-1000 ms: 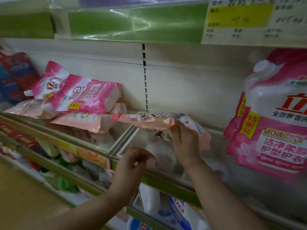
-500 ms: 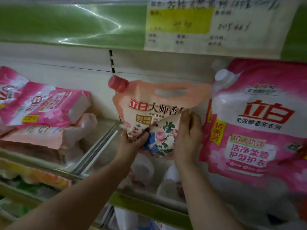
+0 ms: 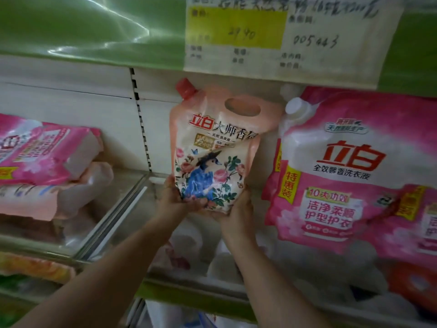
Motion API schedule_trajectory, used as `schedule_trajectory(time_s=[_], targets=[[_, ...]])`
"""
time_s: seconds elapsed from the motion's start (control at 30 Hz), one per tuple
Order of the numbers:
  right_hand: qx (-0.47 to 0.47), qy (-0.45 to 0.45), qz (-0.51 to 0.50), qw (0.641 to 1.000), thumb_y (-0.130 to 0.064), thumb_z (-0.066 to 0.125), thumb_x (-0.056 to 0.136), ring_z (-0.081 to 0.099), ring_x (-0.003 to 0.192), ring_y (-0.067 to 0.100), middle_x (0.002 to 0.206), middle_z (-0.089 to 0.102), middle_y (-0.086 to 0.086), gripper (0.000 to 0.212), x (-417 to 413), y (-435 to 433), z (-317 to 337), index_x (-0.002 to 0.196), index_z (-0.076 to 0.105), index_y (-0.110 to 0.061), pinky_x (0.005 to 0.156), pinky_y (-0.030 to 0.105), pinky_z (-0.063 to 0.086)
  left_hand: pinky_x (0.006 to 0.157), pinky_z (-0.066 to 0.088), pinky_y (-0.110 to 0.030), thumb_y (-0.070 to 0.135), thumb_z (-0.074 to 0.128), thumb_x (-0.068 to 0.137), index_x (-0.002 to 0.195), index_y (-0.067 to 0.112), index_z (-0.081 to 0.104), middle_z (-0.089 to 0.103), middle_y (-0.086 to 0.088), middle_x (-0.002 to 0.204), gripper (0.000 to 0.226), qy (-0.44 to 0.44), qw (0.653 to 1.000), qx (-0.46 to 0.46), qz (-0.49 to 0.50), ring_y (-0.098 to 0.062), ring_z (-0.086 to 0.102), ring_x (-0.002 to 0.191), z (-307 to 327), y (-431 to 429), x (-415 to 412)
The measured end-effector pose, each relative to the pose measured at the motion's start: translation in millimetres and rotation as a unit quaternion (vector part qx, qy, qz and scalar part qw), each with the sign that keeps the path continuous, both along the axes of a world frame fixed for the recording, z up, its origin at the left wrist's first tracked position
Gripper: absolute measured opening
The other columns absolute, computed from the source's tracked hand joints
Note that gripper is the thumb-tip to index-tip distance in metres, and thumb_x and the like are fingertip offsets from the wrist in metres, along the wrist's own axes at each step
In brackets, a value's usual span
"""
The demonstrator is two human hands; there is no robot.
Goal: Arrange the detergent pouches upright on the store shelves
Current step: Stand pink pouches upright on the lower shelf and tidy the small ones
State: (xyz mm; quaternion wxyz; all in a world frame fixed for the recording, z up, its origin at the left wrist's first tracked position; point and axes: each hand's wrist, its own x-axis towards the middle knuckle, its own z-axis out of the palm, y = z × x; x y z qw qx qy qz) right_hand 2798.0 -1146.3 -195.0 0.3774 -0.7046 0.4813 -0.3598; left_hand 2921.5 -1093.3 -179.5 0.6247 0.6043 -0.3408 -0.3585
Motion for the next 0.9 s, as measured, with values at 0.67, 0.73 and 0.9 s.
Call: schedule_trajectory(time_s=[0.67,0.73,0.9], targets=[[-0.025,0.162,-0.026,0.986,-0.026,0.065,0.084,0.049,0.123,0.03,0.137,0.047,0.009,0.073,6.1,-38.8,2.2,0.14,0.019,-0.013,0.095,0.039,0.042,0.111,0.024,-0.05,0.056,0.081,0.049,0.13,0.022,0.037,0.054,-0.007,0.127,0.098,-0.205,0.953,0.155,0.163,-0.032,0.042,0.127,-4.1,-37.9,-5.6],[-0.009,0.127,0.023,0.992,-0.032,0.072,0.078,0.048,0.123,0.031,0.137,0.046,0.011,0.083,-0.8,-41.0,4.4,0.139,0.02,-0.012,0.094,0.036,0.044,0.107,0.033,-0.052,0.052,0.082,0.046,0.122,0.027,0.04,0.06,-0.001,0.114,0.09,-0.155,0.972,0.118,0.133,-0.029,0.05,0.119,-1.5,-31.3,-2.1],[-0.103,0.171,0.012,0.98,-0.026,0.066,0.082,0.03,0.136,0.032,0.149,0.021,0.017,0.089,-5.1,-16.1,15.3,0.146,0.008,-0.007,0.11,0.041,0.034,0.092,0.051,-0.036,0.022,0.088,0.056,0.117,0.025,0.04,0.061,0.008,0.095,0.078,-0.081,0.991,0.067,0.077,-0.015,0.063,0.094,2.2,-27.0,-0.9]])
